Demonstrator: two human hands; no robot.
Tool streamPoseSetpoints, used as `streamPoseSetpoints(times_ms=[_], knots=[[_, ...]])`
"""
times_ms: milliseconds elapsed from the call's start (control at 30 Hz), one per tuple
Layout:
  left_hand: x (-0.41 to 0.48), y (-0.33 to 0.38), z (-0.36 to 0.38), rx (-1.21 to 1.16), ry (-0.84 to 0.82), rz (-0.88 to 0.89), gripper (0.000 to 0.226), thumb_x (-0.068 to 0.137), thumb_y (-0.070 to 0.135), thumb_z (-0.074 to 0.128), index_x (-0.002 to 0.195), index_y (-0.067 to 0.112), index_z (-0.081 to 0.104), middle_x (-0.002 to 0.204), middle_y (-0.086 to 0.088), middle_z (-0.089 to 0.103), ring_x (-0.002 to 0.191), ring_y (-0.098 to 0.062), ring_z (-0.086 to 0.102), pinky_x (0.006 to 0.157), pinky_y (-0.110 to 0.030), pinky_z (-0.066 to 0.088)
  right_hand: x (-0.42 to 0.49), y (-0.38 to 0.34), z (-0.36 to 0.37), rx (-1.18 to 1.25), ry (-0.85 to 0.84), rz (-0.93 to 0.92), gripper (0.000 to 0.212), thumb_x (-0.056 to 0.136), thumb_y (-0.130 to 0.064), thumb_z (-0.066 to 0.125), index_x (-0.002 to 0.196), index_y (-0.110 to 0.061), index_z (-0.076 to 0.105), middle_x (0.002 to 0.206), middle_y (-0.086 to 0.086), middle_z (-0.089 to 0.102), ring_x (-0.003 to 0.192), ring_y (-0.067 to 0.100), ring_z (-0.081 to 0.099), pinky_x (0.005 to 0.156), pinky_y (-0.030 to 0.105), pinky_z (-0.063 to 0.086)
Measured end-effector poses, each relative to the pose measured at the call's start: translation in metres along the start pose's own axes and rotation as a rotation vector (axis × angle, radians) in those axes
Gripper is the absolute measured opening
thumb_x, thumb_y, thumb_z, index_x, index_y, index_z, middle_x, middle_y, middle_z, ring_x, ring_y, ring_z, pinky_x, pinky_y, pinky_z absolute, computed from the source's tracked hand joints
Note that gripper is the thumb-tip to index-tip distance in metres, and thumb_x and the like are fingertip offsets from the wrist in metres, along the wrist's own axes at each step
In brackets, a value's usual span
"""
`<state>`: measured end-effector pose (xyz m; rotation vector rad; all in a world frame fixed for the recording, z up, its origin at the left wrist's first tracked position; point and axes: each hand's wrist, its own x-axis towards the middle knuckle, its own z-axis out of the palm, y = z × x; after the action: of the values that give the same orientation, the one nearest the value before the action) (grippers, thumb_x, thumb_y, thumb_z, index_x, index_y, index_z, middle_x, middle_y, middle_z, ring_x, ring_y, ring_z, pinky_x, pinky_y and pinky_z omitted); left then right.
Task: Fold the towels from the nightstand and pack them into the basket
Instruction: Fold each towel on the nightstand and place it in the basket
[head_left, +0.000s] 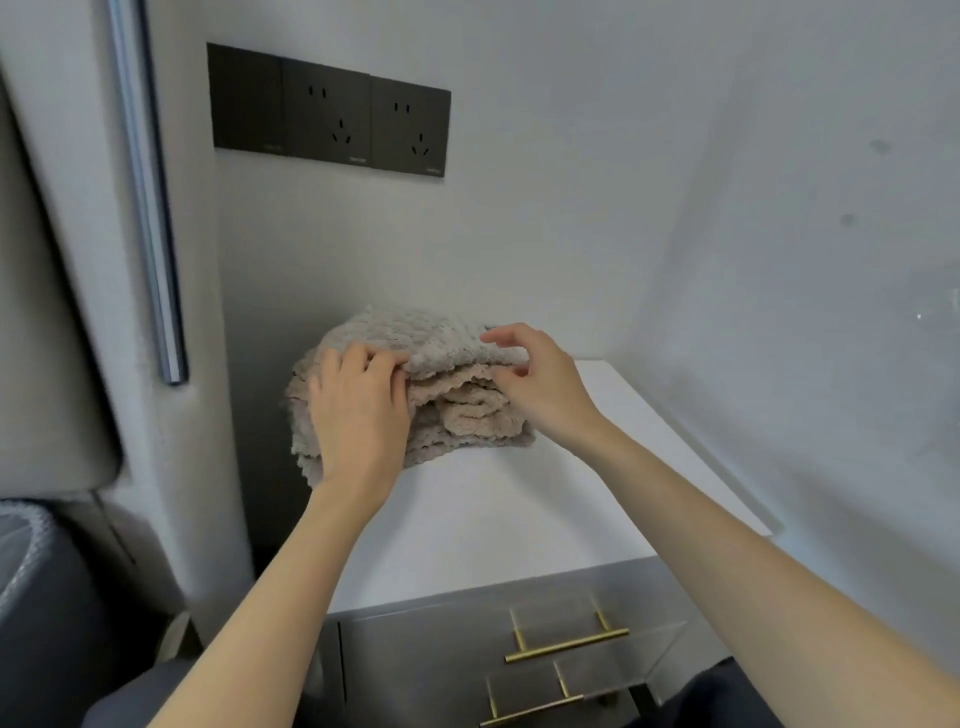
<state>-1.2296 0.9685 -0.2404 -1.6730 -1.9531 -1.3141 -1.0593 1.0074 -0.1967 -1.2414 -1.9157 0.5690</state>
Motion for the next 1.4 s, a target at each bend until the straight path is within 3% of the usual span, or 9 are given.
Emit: streamPoseSetpoints(times_ms=[133,400,500,633,767,933,1033,1233,1400], knots=[[0.005,0.011,-0.004,-0.189,0.061,0.017,0.015,0.095,0.014,0.055,0.103,0.012,0.067,0.098,-0.002,0.056,0.092,-0.017,0.046,0.071,-0.029,0.038,0.012,-0.002,0.021,-0.076,-0.035,-0.090,0.048,0.086,-0.014,0.055,0.125,-0.042,0.052,0.128,-0.007,0.042,0.081,0.007,0.056,0.082,0.028,0.050],[0.001,0.024,-0.004,-0.245,0.160,0.060,0.009,0.090,0.014,0.062,0.093,0.010,0.054,0.091,0.001,0.050,0.072,-0.012,0.042,0.053,-0.023,0.031,0.042,-0.008,0.019,0.051,0.308,-0.112,0.020,0.090,-0.006,0.048,0.097,-0.020,0.061,0.093,-0.007,0.061,0.083,0.006,0.054,0.067,0.007,0.037],[-0.005,0.027,0.000,-0.205,0.041,0.215,0.007,0.087,0.012,0.064,0.089,0.012,0.058,0.087,0.003,0.054,0.075,-0.015,0.050,0.059,-0.029,0.042,0.056,-0.010,0.005,0.206,0.451,0.006,0.021,0.091,-0.003,0.046,0.095,-0.021,0.057,0.088,-0.012,0.059,0.085,0.009,0.056,0.068,0.006,0.039],[-0.010,0.032,0.007,-0.163,-0.078,0.303,0.013,0.085,0.017,0.069,0.095,0.013,0.063,0.096,0.001,0.058,0.086,-0.019,0.055,0.073,-0.032,0.044,0.066,0.000,-0.025,0.502,0.631,0.249,0.019,0.096,-0.007,0.043,0.107,-0.016,0.055,0.111,0.006,0.063,0.105,0.023,0.059,0.096,0.040,0.049],[-0.015,0.041,0.017,-0.145,-0.191,0.320,0.028,0.084,0.023,0.069,0.110,0.016,0.060,0.116,0.002,0.056,0.103,-0.019,0.054,0.085,-0.030,0.039,0.043,0.019,-0.058,0.562,0.748,0.294,0.018,0.094,-0.007,0.036,0.096,-0.021,0.047,0.094,-0.002,0.056,0.087,0.016,0.054,0.081,0.034,0.048],[-0.026,0.060,0.031,-0.152,-0.337,0.324,0.040,0.088,0.023,0.064,0.126,0.014,0.053,0.131,0.002,0.049,0.119,-0.017,0.046,0.098,-0.027,0.035,-0.011,0.055,-0.074,0.307,0.690,0.348,0.016,0.091,-0.011,0.033,0.080,-0.021,0.040,0.076,-0.004,0.047,0.071,0.018,0.046,0.066,0.038,0.044],[-0.033,0.073,0.039,-0.178,-0.420,0.365,0.044,0.090,0.009,0.055,0.133,0.014,0.048,0.138,0.002,0.045,0.125,-0.017,0.042,0.101,-0.026,0.035,-0.036,0.078,-0.081,0.121,0.487,0.408,0.012,0.086,-0.007,0.037,0.080,-0.013,0.046,0.076,-0.001,0.051,0.073,0.022,0.049,0.073,0.046,0.050],[-0.049,0.086,0.058,-0.024,-0.587,0.507,0.060,0.090,0.013,0.056,0.144,0.025,0.032,0.150,0.008,0.026,0.138,-0.014,0.023,0.110,-0.029,0.025,-0.077,0.105,-0.099,-0.246,0.115,0.419,0.034,0.081,-0.010,0.038,0.060,-0.021,0.063,0.058,-0.004,0.065,0.059,0.017,0.062,0.063,0.031,0.050],[-0.058,0.095,0.067,-0.112,-0.679,0.353,0.032,0.100,0.029,0.043,0.131,0.027,0.050,0.145,0.001,0.034,0.134,-0.020,0.029,0.103,-0.032,0.037,-0.088,0.115,-0.099,-0.427,0.033,0.416,0.023,0.084,-0.035,0.043,0.074,-0.029,0.062,0.051,-0.013,0.064,0.058,0.004,0.060,0.054,0.024,0.039]])
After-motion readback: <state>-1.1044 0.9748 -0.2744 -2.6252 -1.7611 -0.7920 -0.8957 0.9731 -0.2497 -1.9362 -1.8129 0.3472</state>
